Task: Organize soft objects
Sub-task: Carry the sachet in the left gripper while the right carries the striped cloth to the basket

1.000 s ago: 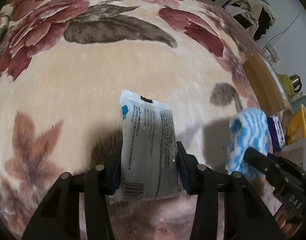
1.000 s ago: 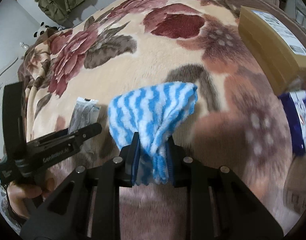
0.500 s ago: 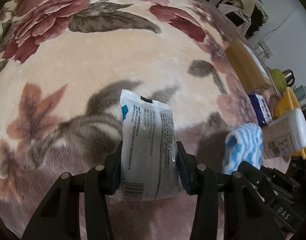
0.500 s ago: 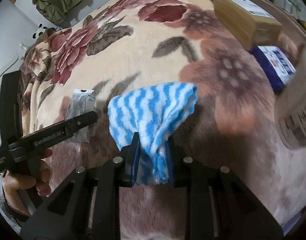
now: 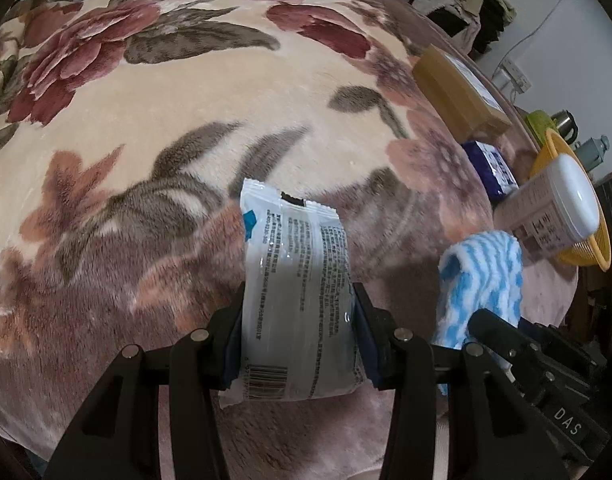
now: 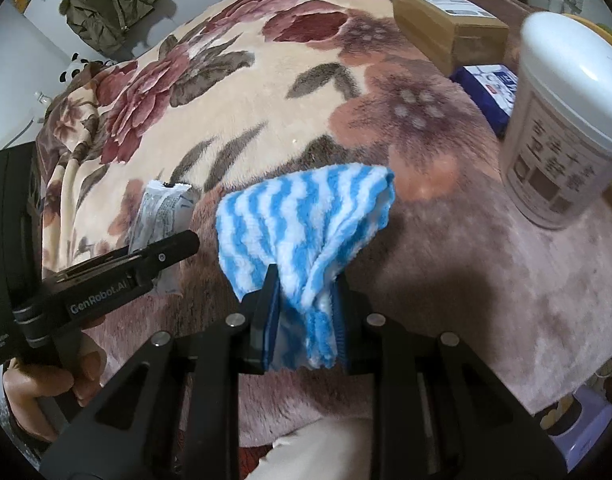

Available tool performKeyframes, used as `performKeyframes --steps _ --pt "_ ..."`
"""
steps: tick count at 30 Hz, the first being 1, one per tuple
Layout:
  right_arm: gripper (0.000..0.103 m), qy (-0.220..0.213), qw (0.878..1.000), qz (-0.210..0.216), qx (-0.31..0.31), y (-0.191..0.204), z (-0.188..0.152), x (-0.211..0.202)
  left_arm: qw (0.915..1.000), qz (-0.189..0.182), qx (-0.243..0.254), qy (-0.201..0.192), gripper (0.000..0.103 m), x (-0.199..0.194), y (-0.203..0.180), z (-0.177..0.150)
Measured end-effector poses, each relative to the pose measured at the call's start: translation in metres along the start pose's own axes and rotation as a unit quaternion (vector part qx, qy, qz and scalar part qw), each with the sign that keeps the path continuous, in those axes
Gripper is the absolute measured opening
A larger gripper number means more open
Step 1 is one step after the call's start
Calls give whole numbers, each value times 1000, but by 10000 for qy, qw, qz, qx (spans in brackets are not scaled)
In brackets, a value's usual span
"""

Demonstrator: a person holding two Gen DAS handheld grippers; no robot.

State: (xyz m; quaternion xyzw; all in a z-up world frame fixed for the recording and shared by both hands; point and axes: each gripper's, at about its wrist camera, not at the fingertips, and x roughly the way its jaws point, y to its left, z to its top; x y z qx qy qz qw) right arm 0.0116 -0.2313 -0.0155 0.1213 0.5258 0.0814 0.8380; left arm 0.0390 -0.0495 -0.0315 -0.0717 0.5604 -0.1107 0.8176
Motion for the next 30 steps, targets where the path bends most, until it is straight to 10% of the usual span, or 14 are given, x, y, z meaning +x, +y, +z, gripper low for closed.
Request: performKeyframes --steps 30 --pt "24 -603 9976 -88 329 -30 -14 -67 9976 -119 650 -195 48 -26 -74 -5"
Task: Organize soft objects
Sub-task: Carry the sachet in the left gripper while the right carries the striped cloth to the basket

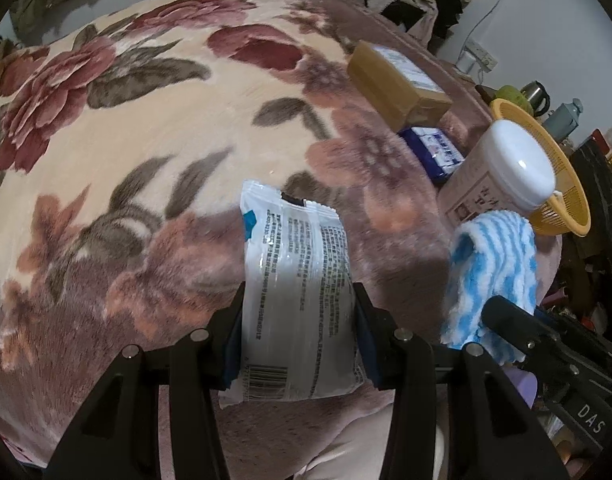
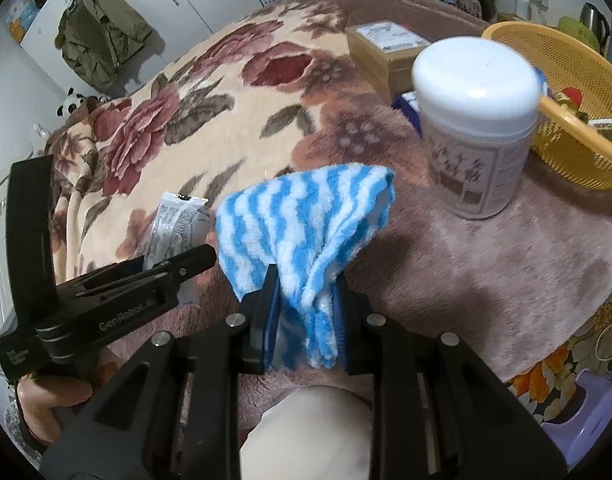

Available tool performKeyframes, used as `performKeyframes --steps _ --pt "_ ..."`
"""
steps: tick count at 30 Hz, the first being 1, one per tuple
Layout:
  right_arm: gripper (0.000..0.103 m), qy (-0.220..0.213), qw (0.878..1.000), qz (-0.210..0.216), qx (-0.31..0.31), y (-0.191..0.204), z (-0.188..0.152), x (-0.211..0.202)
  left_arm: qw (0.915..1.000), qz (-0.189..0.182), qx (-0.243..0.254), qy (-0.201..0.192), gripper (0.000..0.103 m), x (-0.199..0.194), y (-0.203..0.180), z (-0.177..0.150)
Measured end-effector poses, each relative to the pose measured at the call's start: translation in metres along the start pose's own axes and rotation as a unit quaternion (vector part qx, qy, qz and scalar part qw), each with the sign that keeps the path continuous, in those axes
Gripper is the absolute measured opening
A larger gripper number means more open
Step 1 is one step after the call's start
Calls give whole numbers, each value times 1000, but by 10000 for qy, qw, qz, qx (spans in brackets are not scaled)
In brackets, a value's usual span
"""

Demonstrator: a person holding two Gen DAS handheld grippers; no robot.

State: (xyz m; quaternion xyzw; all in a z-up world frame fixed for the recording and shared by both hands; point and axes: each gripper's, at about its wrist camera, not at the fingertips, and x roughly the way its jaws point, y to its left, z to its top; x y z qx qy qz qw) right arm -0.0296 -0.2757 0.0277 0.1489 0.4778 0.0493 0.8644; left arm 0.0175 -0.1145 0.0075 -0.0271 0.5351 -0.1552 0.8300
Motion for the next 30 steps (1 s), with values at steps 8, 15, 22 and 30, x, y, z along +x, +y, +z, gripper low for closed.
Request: performKeyframes --steps 8,15,22,30 --pt "24 -275 9996 -48 87 -15 20 -25 9998 -112 156 -81 48 -1 -27 22" --pt "24 -475 9987 -115 108 -27 40 -43 9990 -207 352 -165 48 -3 -54 43" --pt "24 -825 9962 -196 191 -46 64 -70 9967 -373 600 -393 48 -15 -88 75" --pt "24 -1063 9929 -357 394 -78 81 -90 9931 -587 879 -503 48 -19 -135 99"
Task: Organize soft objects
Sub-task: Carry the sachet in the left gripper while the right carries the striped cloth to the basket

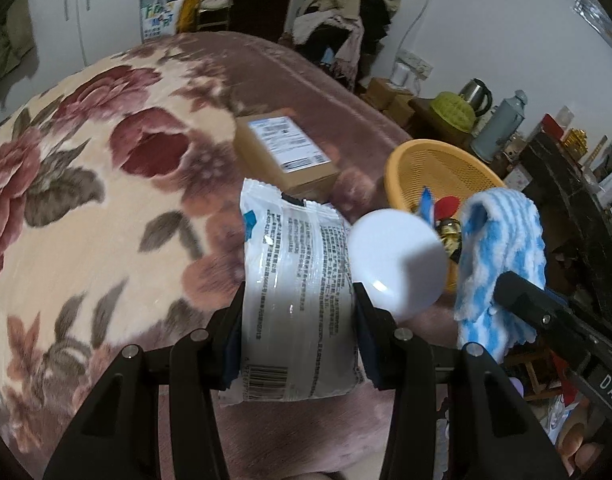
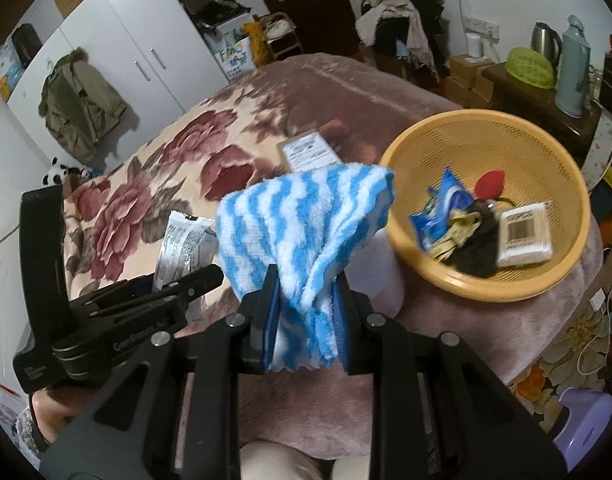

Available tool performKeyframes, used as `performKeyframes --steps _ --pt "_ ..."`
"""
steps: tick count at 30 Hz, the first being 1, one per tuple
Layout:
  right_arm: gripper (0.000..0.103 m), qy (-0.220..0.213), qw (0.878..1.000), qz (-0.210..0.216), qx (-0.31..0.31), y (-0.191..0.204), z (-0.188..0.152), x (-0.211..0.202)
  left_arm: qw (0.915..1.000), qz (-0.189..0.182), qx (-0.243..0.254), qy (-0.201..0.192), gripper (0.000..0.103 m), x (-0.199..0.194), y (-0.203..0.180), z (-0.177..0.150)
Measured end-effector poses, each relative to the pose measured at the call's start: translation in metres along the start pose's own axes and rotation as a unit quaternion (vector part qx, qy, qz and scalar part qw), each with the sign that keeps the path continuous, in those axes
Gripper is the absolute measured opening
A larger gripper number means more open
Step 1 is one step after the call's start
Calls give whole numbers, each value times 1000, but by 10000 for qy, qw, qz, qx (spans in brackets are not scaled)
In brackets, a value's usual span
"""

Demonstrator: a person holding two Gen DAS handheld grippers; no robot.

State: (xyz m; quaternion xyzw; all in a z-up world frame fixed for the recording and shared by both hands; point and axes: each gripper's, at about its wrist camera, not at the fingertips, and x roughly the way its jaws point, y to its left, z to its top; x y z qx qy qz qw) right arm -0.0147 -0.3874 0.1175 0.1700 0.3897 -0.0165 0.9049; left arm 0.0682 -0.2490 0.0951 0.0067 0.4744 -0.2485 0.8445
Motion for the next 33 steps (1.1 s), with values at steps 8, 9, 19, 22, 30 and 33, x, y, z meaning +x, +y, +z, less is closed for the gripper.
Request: performKeyframes --steps 8,9,19,22,30,33 --pt "24 -193 9993 -217 218 -36 18 -13 9994 -207 287 -26 48 13 -45 22" --pt "24 -214 9991 -256 257 -42 19 -14 9992 -248 328 -20 48 16 -52 26" --pt "24 -333 9957 -593 632 -99 39 -19 9965 -573 577 168 48 54 -109 52" --pt "24 -324 9946 -681 710 -112 44 -18 9956 -654 632 237 48 68 -124 60" --pt "26 -318 9901 -954 975 -148 62 -5 9932 -867 696 355 48 110 -160 80" --pt "30 -544 9886 -849 1122 -159 75 -3 9932 -952 622 254 71 124 -170 91"
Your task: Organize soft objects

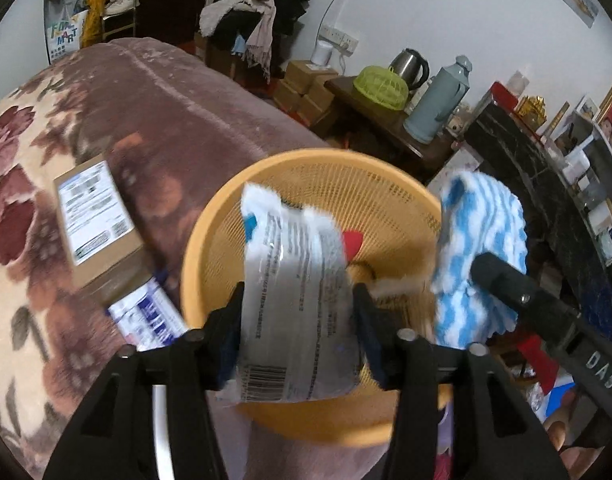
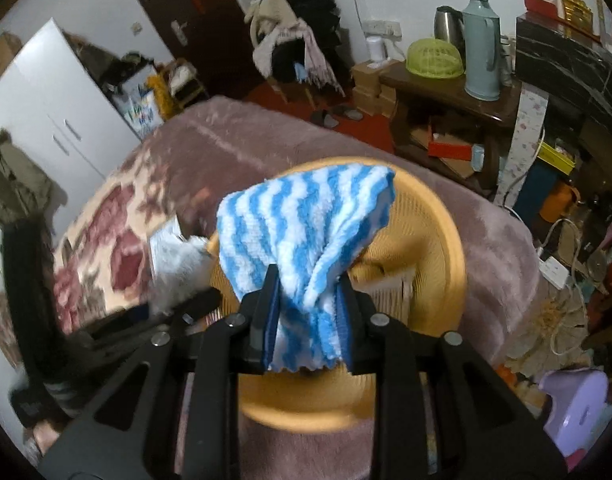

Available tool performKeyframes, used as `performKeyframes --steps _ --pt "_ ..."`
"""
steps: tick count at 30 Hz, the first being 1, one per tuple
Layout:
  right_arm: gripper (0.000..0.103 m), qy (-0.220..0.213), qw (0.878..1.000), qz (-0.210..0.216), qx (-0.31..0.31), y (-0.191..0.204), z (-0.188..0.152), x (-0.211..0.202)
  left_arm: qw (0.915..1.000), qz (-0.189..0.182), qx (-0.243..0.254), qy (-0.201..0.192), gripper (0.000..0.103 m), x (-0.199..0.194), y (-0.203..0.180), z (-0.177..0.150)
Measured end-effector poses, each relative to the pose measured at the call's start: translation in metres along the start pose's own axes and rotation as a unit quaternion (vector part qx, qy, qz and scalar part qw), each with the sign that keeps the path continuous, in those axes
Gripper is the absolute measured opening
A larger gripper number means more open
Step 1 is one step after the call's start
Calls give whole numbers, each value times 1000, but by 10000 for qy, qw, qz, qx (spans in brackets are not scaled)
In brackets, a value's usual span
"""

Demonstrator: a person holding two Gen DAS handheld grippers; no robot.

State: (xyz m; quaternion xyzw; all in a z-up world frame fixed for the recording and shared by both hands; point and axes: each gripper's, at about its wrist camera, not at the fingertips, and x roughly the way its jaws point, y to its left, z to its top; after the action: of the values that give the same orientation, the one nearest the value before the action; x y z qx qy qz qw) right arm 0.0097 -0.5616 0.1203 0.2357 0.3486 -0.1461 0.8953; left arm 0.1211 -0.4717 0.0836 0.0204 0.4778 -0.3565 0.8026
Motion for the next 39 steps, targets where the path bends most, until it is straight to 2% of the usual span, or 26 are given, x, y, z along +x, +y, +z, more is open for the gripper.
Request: performKeyframes --steps 1,2,3,5,11,13,14,15,24,30,39 --pt "36 1 9999 90 88 -4 5 4 10000 20 -5 -7 80 3 -1 1" --pt "51 134 9995 120 247 -9 9 12 10000 88 -10 0 88 6 -1 3" --pt "62 226 9990 49 386 -13 10 16 9999 159 -13 14 89 7 -2 4" --pt "62 252 9978 -18 614 -21 9 18 9997 223 16 20 92 7 -2 4" --pt "69 266 9978 -201 579 -24 -3 12 9992 389 47 3 93 1 3 -3" --pt "80 310 9976 -324 528 -24 -5 12 9990 432 81 -5 93 -2 4 -7" --pt "99 333 9974 -383 503 -23 -9 10 9989 453 99 -15 93 -3 5 -9" --pt "103 326 9974 -406 494 -23 -9 9 9989 463 101 -18 93 -4 5 -10" --pt "103 191 9978 -515 358 -16 -24 -7 9988 466 107 -39 94 -23 11 -26" --pt "103 182 9979 -557 289 -7 -35 -11 9995 300 24 -8 94 -35 16 -39" --pt "103 101 9978 -616 201 4 -46 -24 9994 335 -53 -67 94 -49 23 -55"
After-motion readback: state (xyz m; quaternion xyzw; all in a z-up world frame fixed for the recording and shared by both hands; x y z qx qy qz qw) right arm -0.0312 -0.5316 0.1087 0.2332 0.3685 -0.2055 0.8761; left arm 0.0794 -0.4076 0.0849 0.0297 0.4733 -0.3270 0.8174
